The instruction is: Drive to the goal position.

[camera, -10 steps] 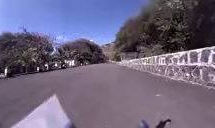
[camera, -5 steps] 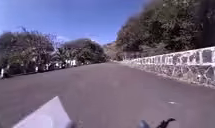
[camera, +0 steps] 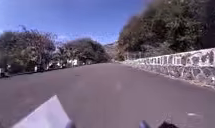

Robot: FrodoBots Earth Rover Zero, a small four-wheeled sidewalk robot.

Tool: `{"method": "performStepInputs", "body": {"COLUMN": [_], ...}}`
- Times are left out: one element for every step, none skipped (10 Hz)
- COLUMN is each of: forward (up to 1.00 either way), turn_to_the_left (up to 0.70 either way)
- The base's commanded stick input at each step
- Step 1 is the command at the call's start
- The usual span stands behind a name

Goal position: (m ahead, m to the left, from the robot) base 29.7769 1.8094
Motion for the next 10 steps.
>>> {"method": "performStepInputs", "body": {"forward": [0.70, 0.70, 0.70, 0.70, 0.70, 0.70, 0.70, 0.70, 0.70, 0.70], "turn_to_the_left": [-0.19, 0.00, 0.00, 0.00, 0.00, 0.00, 0.00, 0.00, 0.00, -0.11]}}
